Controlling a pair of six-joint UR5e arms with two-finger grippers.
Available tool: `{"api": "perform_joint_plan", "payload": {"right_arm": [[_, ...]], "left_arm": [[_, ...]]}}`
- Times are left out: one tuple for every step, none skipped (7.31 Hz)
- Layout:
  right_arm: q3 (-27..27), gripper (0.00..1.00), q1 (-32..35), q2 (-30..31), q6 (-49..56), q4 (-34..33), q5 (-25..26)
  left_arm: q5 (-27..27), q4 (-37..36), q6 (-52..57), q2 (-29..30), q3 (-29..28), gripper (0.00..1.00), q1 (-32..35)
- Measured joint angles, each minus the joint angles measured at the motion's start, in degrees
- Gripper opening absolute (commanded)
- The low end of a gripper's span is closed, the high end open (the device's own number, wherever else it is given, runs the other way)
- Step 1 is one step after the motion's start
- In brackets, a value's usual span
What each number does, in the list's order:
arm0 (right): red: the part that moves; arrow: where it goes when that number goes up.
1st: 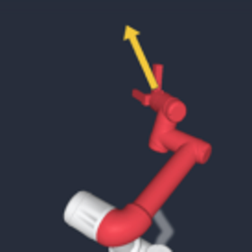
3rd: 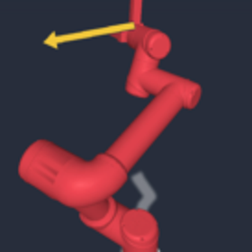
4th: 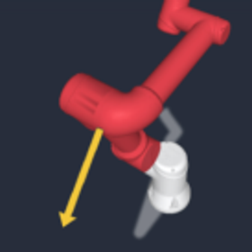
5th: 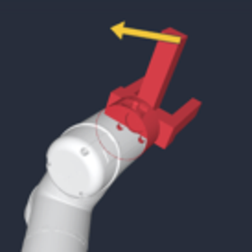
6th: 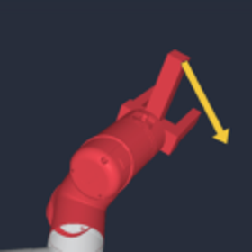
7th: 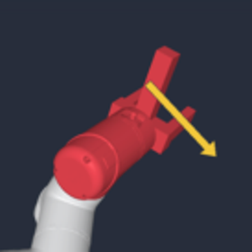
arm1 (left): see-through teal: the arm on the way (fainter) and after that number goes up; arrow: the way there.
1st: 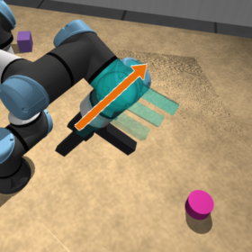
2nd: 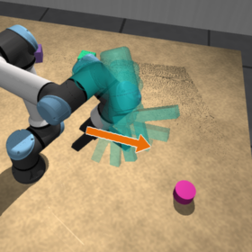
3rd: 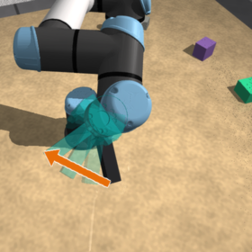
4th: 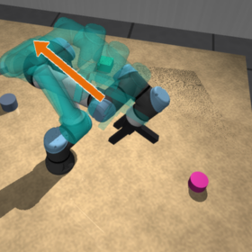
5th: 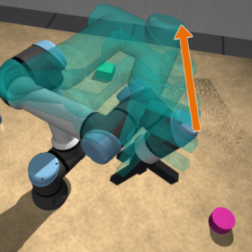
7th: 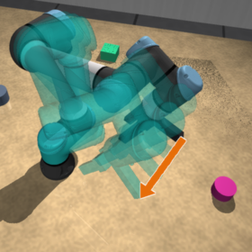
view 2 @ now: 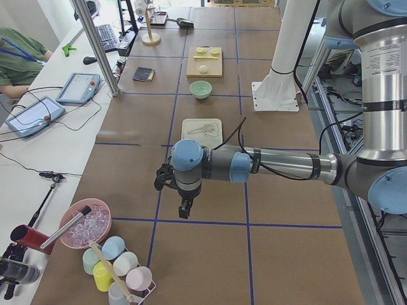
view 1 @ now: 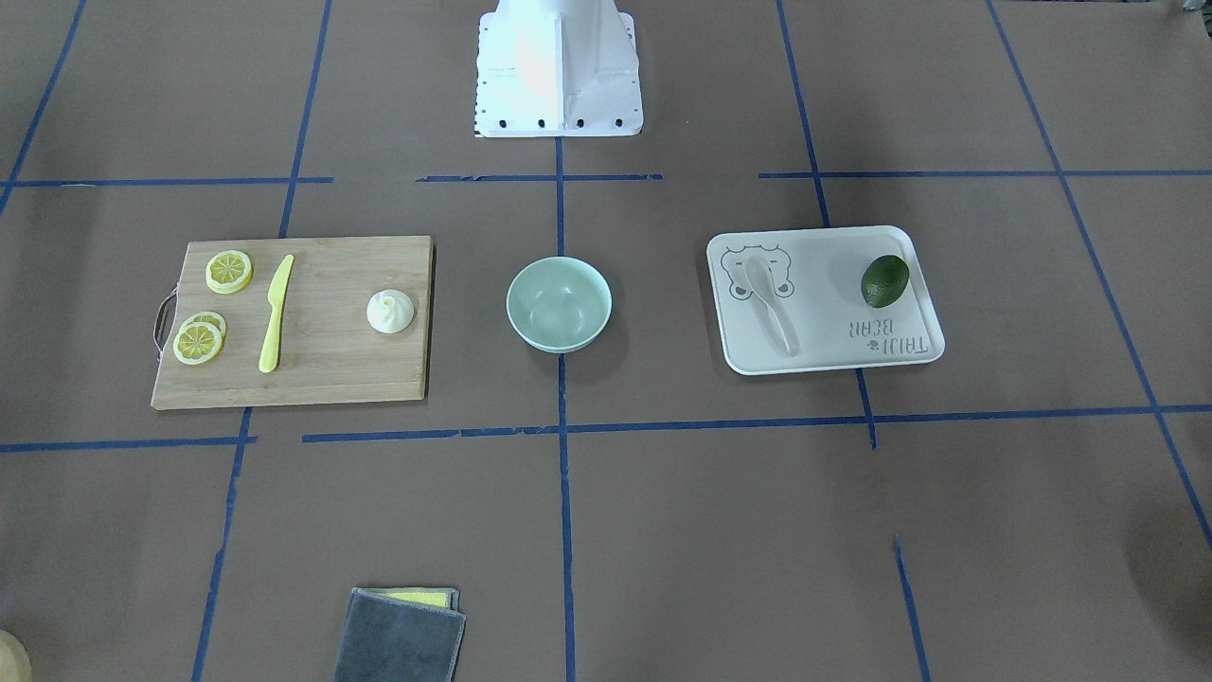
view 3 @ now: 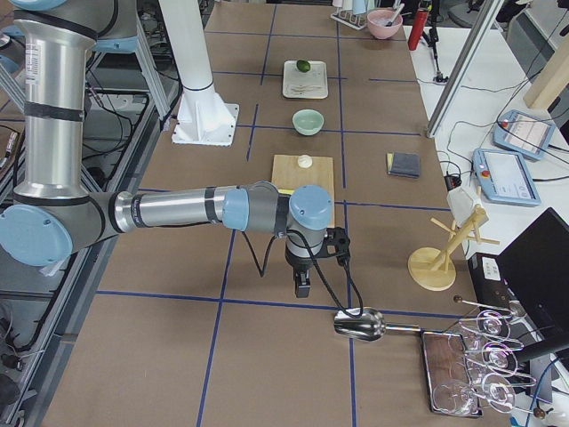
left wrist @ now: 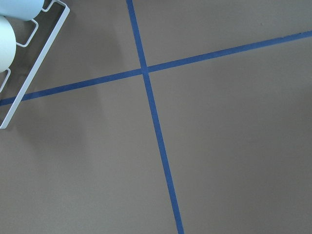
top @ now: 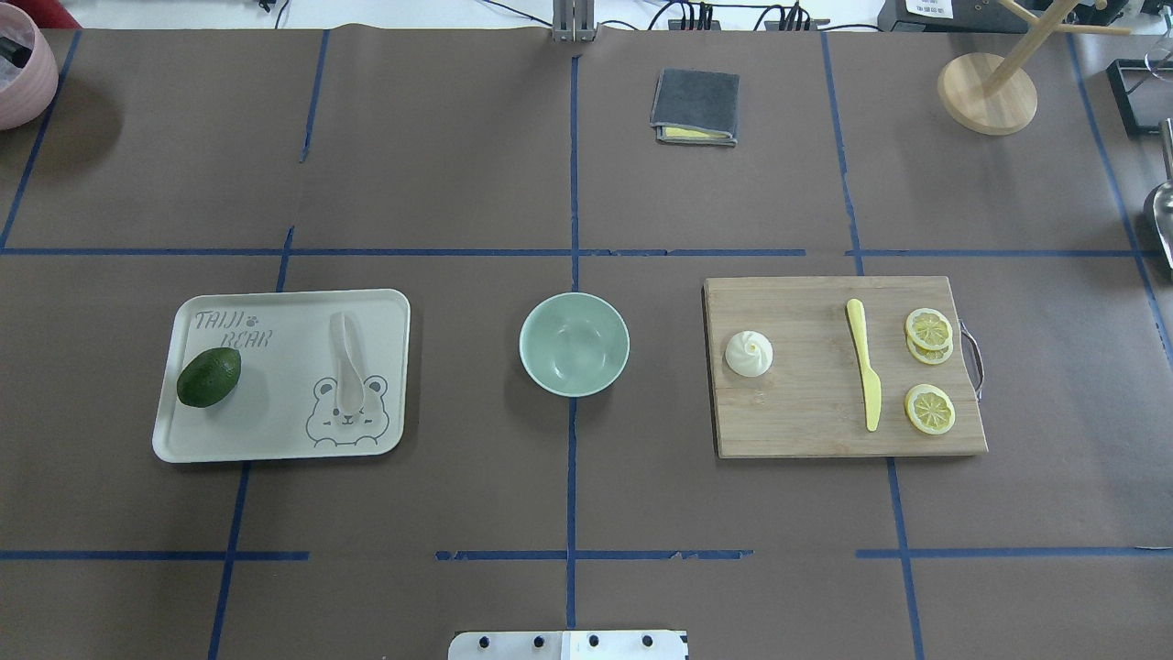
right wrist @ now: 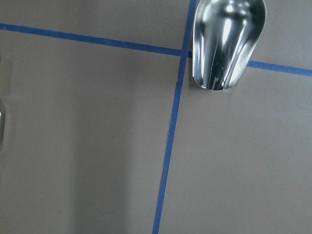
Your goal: Put spoon and bun in bowl
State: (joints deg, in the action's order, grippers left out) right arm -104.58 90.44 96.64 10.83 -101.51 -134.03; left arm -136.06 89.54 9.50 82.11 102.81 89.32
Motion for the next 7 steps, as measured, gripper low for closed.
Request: {"api": "perform_joint_plan", "payload": {"right_arm": [[-0.03,1.00,0.00,-0.14,-0.01,0.00,0.00],[-0.06,1.00,0.00,-0.38,-0.01,0.00,0.00],[-0.11,1.00,0.00,-0.60,-0.01,0.02,-0.02],[-0.26,1.00,0.00,-0.74,-0.02,0.06,-0.06],[-0.66,1.00,-0.03,-1.05,-0.08,0.28,-0.10],[-1.20,1.00,-0.05,-1.44,-0.32,1.28,-0.12],[-1.72,1.00,-0.07,-1.63,-0.62,3.14,-0.07]], "left_arm": [[0.14,0.10,0.07,0.24,0.00,1.00,-0.13],[0.29,0.27,0.23,0.55,0.04,1.00,-0.31],[0.22,0.40,0.30,0.71,0.14,1.00,-0.40],[0.31,0.91,0.31,0.91,0.38,1.00,-0.48],[0.51,2.47,0.25,1.51,0.73,1.00,-0.86],[0.56,4.69,0.10,2.72,0.96,1.00,-1.77],[0.55,6.79,-0.08,4.68,1.02,1.00,-2.82]]}}
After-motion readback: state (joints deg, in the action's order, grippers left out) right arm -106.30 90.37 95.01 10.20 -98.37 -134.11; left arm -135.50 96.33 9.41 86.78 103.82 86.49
